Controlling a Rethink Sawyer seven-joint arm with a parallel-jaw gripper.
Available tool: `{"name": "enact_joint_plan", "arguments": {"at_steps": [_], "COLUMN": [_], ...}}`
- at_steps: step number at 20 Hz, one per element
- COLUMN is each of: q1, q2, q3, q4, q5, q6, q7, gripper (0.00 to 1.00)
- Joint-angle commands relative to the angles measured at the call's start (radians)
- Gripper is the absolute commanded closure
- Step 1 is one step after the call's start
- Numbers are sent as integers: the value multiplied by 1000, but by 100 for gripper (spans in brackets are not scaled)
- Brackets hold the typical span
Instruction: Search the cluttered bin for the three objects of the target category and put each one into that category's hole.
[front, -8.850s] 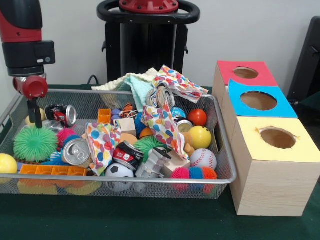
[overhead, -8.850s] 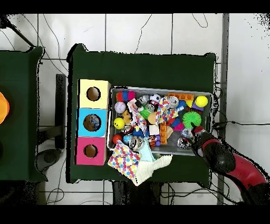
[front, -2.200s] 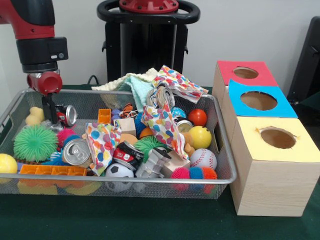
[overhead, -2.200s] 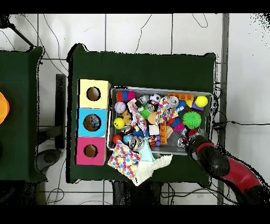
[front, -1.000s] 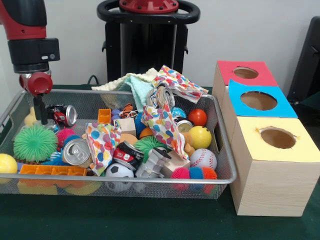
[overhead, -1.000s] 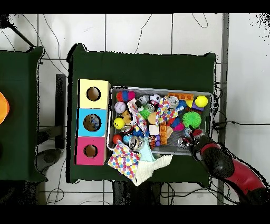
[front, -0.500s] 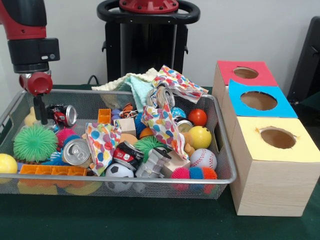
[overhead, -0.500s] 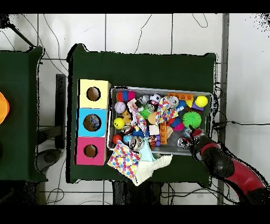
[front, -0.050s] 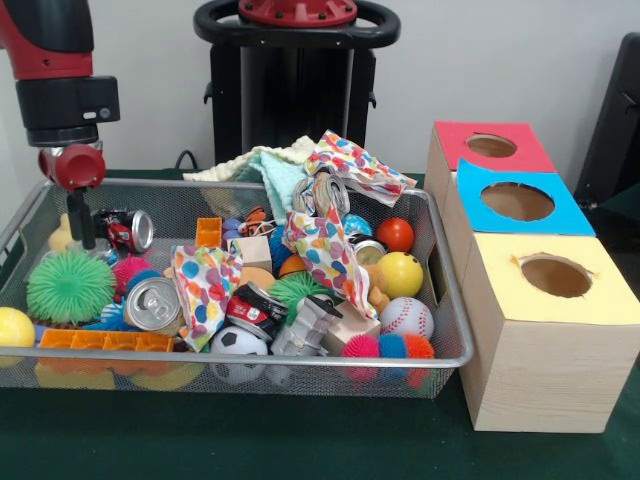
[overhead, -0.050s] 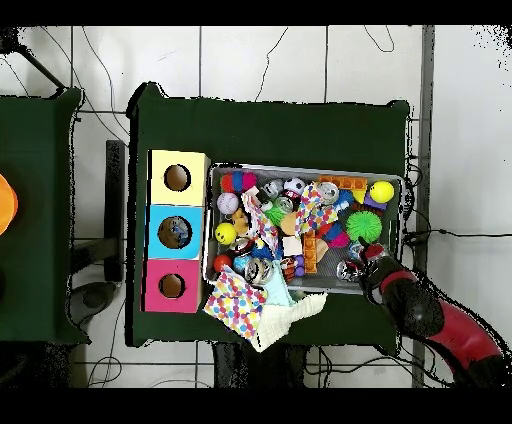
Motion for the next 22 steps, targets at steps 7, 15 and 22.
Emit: {"name": "enact_joint_plan", "arguments": {"at_steps": [7,15,22], "q1": [3,1,1], "q2": [46,43,39], "q3": [33,24,6], "q4": [-102,-116,-106], "q5": [-68,-67,-67], "q6": [51,68,75], "q7": [-80,-90,-85], "gripper": [0,0,0]}}
